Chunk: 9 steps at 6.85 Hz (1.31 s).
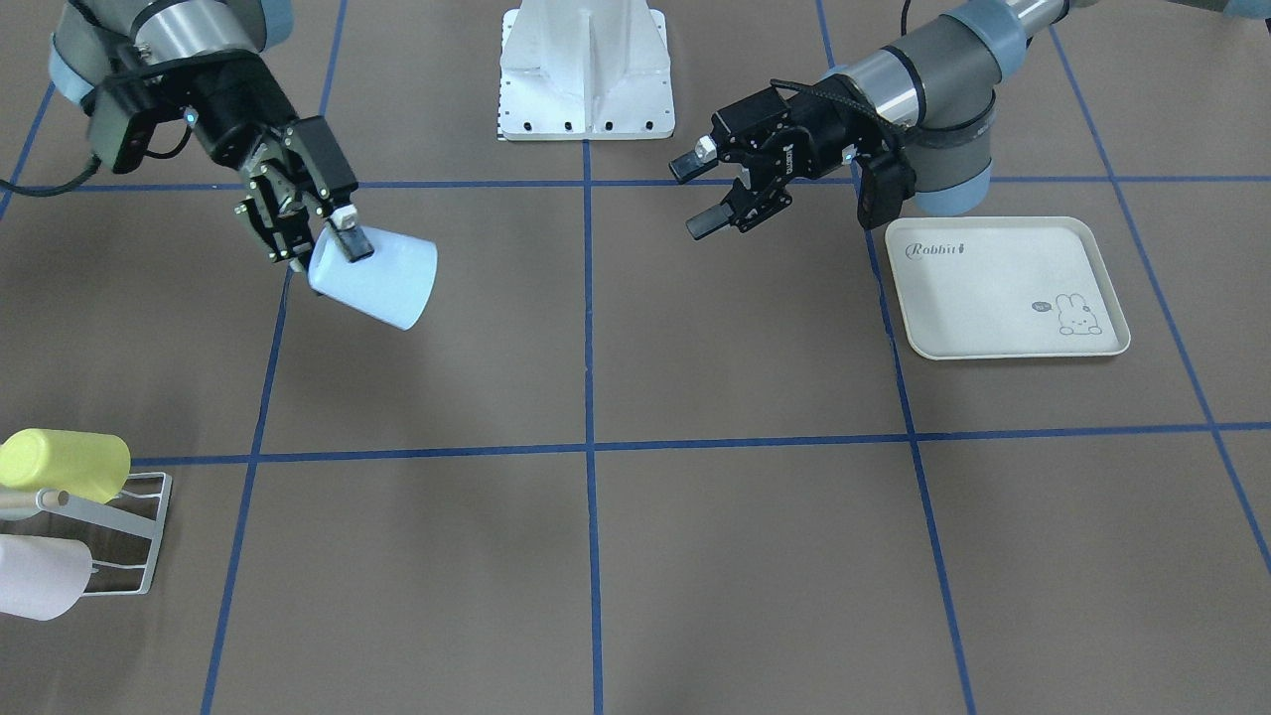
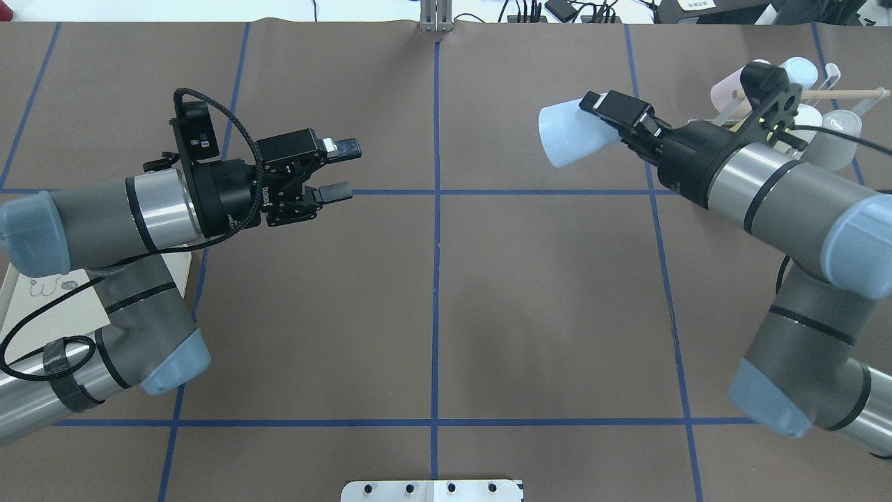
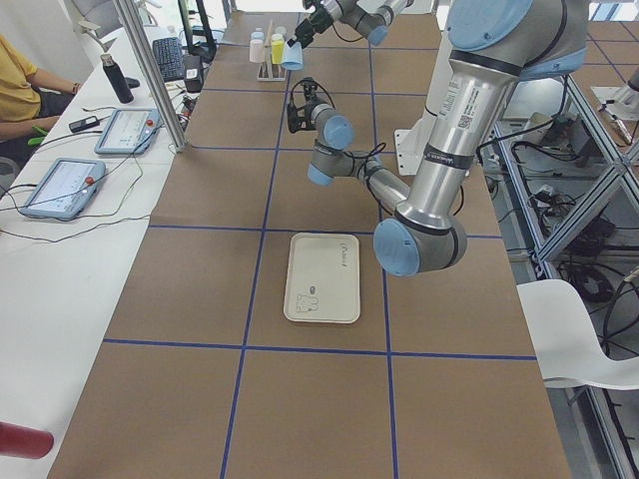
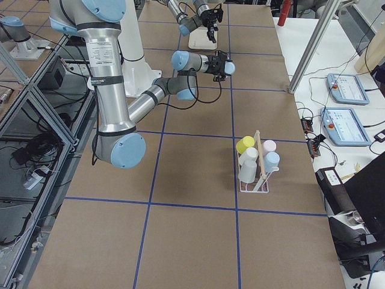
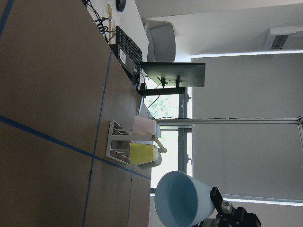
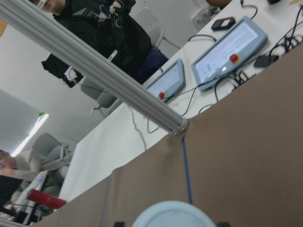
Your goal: Transfer IKEA cup to right arm and place on rack
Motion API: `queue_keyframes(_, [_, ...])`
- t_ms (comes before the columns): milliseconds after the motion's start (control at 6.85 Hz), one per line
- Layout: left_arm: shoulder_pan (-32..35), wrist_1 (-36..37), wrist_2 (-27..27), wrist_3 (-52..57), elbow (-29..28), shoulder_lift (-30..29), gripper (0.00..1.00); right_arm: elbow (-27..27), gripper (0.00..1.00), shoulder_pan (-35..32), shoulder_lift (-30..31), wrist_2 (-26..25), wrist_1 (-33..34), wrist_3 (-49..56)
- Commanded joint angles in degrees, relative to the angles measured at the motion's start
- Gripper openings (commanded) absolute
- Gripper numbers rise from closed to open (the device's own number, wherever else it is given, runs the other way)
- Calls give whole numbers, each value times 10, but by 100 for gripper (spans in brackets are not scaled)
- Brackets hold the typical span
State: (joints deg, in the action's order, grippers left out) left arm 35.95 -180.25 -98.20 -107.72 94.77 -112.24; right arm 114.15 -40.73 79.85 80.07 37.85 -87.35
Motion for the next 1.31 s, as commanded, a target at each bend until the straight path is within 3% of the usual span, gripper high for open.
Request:
queue_keyframes(0, [6, 2, 1, 5, 3, 14, 99, -3, 0, -182, -7, 124, 153, 192])
queue_keyframes(146, [6, 2, 2, 5, 8, 22, 99, -23, 0, -249, -30, 148, 205, 261])
queue_keyframes(584, [5, 2, 11, 5, 12, 27, 99, -223, 0, -379, -82, 184, 213, 426])
queue_keyframes(876, [2, 2, 20, 5, 12, 26, 99, -329, 0, -378, -87, 187, 141, 427])
queue_keyframes(1168, [0, 2, 20, 5, 12, 26, 99, -341, 0, -374, -80, 214, 123, 424])
